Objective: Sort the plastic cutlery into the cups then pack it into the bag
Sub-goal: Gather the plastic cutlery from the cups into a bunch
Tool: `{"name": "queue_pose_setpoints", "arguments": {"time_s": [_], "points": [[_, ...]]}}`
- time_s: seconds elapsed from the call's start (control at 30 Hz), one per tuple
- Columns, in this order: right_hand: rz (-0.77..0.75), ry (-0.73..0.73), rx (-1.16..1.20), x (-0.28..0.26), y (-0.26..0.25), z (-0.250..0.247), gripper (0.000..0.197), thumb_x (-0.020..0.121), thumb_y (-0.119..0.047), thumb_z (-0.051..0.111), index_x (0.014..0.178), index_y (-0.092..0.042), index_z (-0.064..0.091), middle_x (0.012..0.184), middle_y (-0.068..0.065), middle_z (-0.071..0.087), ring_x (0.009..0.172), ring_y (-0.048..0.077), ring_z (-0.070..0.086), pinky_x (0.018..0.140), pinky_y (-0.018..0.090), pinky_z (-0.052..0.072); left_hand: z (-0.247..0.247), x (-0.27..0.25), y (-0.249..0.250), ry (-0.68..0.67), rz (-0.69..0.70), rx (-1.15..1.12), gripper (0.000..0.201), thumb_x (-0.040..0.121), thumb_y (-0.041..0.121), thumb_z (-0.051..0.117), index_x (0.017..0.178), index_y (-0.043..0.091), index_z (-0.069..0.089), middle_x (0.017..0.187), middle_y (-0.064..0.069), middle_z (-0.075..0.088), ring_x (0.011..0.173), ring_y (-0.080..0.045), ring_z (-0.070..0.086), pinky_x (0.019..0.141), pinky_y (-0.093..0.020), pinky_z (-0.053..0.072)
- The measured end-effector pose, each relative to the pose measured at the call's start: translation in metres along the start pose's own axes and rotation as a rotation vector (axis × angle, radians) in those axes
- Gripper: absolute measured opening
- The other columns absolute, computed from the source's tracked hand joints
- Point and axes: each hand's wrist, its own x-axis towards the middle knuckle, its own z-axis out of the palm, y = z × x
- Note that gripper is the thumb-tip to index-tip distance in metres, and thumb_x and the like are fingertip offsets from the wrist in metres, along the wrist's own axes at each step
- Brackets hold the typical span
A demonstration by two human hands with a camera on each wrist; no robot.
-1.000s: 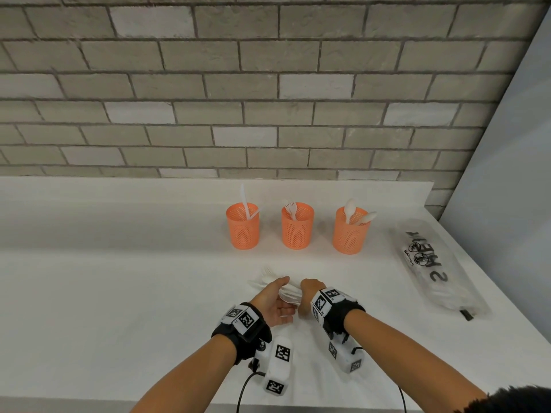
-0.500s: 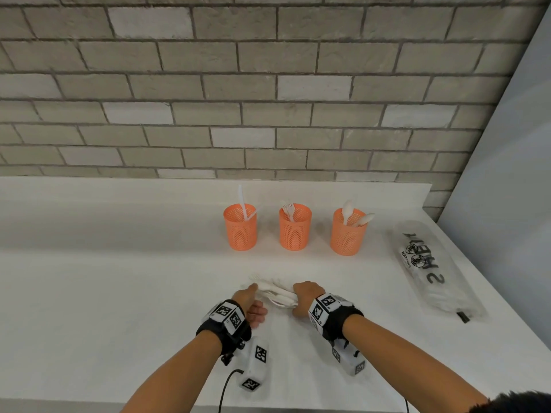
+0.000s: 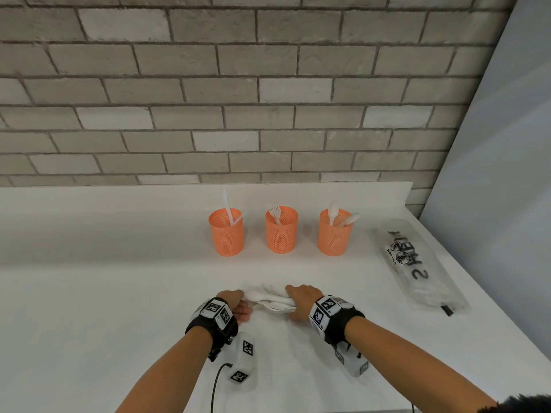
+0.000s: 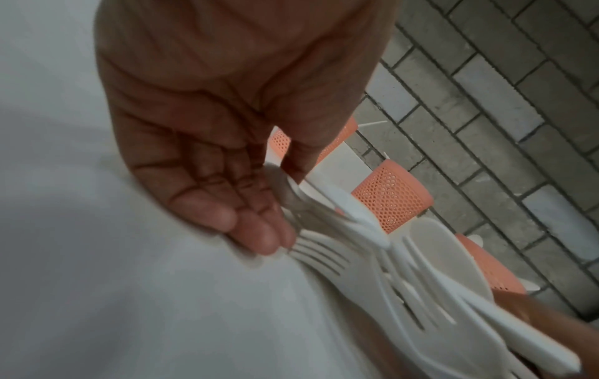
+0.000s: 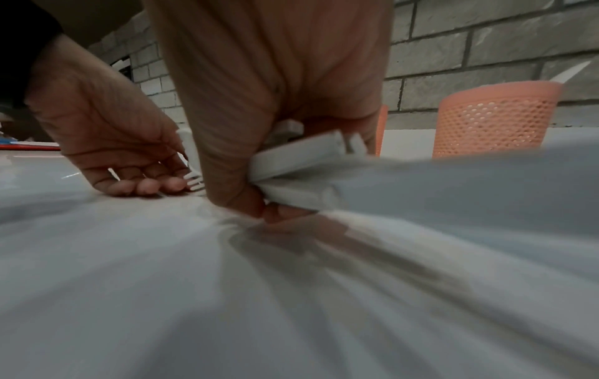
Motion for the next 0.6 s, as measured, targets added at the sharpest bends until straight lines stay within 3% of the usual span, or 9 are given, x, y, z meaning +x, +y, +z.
{"name": "queue_pose_setpoints", "arguments": {"time_s": [0.2, 0.37, 0.47, 0.53, 0.6], "points": [[0.102, -0.05, 0.092, 0.003, 0.012, -0.002, 0.039, 0.084, -0.018, 0.061, 0.119, -0.003, 0.052, 0.121, 0.017, 0.059, 0.11, 0.031, 0.059, 0.085, 0.033, 0.047, -0.004, 0.001, 0.002, 0.054, 0.041, 0.001, 0.034, 0.097, 0.012, 0.04, 0.066, 0.001, 0.048, 0.036, -0.008, 0.056, 0.021, -0.015, 0.047, 0.028, -0.009, 0.034], [0.122, -0.076, 0.187, 0.005, 0.021, -0.003, 0.015, 0.086, -0.02, 0.057, 0.097, -0.012, 0.051, 0.104, 0.014, 0.059, 0.103, 0.028, 0.06, 0.074, 0.026, 0.04, -0.022, 0.007, 0.012, 0.111, 0.117, -0.139, 0.028, 0.097, 0.009, 0.037, 0.082, -0.01, 0.052, 0.034, -0.01, 0.056, 0.024, -0.02, 0.053, 0.028, -0.018, 0.042], [0.116, -0.031, 0.301, 0.007, 0.03, -0.003, 0.027, 0.086, -0.022, 0.058, 0.109, -0.007, 0.057, 0.114, 0.016, 0.061, 0.11, 0.03, 0.058, 0.075, 0.026, 0.04, -0.034, 0.002, 0.017, 0.168, 0.171, -0.138, 0.031, 0.095, 0.009, 0.039, 0.073, -0.008, 0.052, 0.036, -0.008, 0.059, 0.027, -0.018, 0.055, 0.03, -0.018, 0.044], [0.09, -0.015, 0.394, 0.006, 0.032, -0.007, 0.023, 0.086, -0.019, 0.058, 0.105, -0.006, 0.059, 0.103, 0.014, 0.061, 0.103, 0.03, 0.061, 0.071, 0.024, 0.04, -0.036, -0.003, 0.018, 0.186, 0.203, -0.049, 0.031, 0.096, 0.01, 0.041, 0.071, -0.006, 0.052, 0.036, -0.006, 0.059, 0.028, -0.017, 0.056, 0.032, -0.019, 0.046], [0.075, 0.004, 0.532, 0.007, 0.032, -0.012, 0.01, 0.086, -0.014, 0.058, 0.092, -0.008, 0.061, 0.085, 0.008, 0.062, 0.08, 0.024, 0.061, 0.061, 0.022, 0.042, -0.03, -0.01, 0.017, 0.154, 0.223, 0.048, 0.027, 0.095, 0.009, 0.042, 0.075, -0.006, 0.052, 0.036, -0.005, 0.06, 0.029, -0.017, 0.056, 0.033, -0.021, 0.048]]}}
